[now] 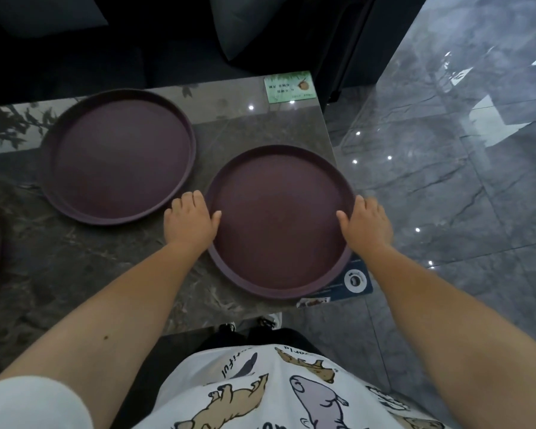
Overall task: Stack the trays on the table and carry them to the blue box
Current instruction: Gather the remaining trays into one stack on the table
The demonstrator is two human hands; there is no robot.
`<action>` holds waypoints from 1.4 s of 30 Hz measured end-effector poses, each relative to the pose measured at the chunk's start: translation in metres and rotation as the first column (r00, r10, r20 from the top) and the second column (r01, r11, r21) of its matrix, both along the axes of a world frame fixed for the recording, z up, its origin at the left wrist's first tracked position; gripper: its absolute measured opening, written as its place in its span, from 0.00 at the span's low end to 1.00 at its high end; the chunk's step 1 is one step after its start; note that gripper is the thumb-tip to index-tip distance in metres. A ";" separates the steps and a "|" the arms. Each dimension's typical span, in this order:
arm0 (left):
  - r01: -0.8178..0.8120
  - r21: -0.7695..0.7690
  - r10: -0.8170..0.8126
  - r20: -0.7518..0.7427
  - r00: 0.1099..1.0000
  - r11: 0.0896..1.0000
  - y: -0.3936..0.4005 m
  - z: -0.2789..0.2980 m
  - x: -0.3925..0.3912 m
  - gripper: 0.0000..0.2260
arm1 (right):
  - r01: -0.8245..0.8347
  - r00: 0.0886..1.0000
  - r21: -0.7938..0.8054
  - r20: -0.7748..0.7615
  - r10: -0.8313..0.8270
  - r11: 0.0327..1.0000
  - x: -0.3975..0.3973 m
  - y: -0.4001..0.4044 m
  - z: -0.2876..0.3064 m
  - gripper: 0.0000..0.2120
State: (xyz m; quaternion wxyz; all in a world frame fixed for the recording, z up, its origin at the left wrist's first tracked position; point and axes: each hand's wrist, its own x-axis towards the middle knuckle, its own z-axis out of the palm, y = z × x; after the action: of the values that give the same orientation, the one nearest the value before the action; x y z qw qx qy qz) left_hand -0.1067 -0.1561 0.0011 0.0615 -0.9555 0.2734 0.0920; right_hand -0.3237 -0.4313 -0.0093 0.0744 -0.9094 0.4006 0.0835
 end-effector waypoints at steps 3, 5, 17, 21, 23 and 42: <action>-0.059 0.023 0.060 -0.055 0.997 0.998 0.002 -0.007 0.000 0.25 | 0.098 0.995 0.037 -0.021 -0.098 0.994 0.002 -0.001 -0.005 0.28; -0.103 0.018 0.105 -0.103 0.989 0.994 0.001 -0.012 0.000 0.21 | 0.119 0.992 0.030 -0.040 -0.118 0.992 0.003 -0.003 -0.010 0.27; -0.255 -0.159 0.229 -0.165 0.959 0.954 -0.007 -0.007 -0.003 0.19 | 0.235 0.967 0.119 0.072 -0.245 0.965 0.010 -0.015 -0.001 0.25; -0.328 -0.305 0.285 -0.179 0.942 0.894 0.000 0.014 0.006 0.19 | 0.223 0.947 0.148 0.201 -0.251 0.963 0.026 -0.020 0.021 0.25; -0.372 -0.354 0.330 -0.175 0.927 0.858 0.005 0.027 0.013 0.20 | 0.198 0.933 0.164 0.271 -0.238 0.966 0.039 -0.019 0.032 0.24; -0.476 -0.346 0.488 -0.056 0.871 0.809 0.144 0.067 0.113 0.19 | -0.077 0.933 0.166 0.359 0.013 0.983 0.192 0.084 0.066 0.29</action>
State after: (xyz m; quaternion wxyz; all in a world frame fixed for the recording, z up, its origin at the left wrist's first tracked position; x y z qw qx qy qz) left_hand 0.0064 -0.0116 0.0676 -0.1292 -0.9903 0.0331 0.0379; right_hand -0.1322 -0.3473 0.0565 0.2248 -0.9081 0.3503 -0.0458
